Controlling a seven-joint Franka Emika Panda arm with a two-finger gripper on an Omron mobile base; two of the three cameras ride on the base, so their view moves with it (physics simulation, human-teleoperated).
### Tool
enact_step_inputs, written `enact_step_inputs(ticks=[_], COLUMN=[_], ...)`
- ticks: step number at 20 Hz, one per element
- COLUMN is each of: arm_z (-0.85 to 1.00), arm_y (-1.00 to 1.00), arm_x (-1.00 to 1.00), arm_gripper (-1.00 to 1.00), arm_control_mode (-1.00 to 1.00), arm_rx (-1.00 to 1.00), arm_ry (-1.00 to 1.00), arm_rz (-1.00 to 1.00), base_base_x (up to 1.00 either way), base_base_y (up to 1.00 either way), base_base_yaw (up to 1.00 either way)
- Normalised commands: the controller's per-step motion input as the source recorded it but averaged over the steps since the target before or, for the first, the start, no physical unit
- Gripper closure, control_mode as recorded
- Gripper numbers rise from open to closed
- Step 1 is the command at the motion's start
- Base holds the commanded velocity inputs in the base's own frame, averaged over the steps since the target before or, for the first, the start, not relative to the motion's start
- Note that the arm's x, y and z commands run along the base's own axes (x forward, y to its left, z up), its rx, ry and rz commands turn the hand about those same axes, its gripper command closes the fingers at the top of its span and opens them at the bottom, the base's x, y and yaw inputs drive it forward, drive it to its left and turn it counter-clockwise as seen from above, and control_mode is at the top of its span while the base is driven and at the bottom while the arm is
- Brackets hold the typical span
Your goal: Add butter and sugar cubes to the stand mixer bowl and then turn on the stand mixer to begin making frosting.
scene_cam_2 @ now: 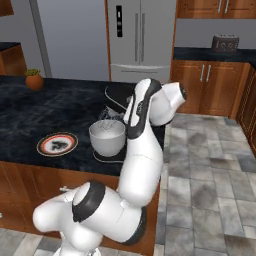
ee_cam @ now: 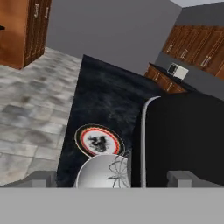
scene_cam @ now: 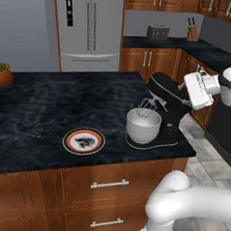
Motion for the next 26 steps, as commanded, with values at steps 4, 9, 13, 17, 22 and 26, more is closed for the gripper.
enact_step_inputs(ticks=[4, 9, 13, 17, 22, 26], arm_z=[0.0, -0.07, 0.13, 0.65, 0.37, 0.07], arm_y=[0.88, 0.46, -0.01, -0.35, -0.1, 0.0], arm_x=[0.0, 0.0, -0.46, -0.84, -0.78, -0.72], arm_gripper=[-1.0, -1.0, -1.0, -1.0, -1.0, -1.0], arm_control_mode=[-1.0, -1.0, -1.0, -1.0, -1.0, -1.0], arm_rx=[-0.17, -0.26, -0.14, 0.0, -0.04, -0.17], arm_ry=[0.14, 0.11, 0.01, -0.03, -0.03, -0.01], arm_rz=[-0.03, -0.11, -0.22, -0.3, -0.46, -0.57], base_base_x=[0.0, 0.0, 0.0, 0.0, 0.0, 0.0], base_base_y=[0.0, 0.0, 0.0, 0.0, 0.0, 0.0], base_base_yaw=[0.0, 0.0, 0.0, 0.0, 0.0, 0.0])
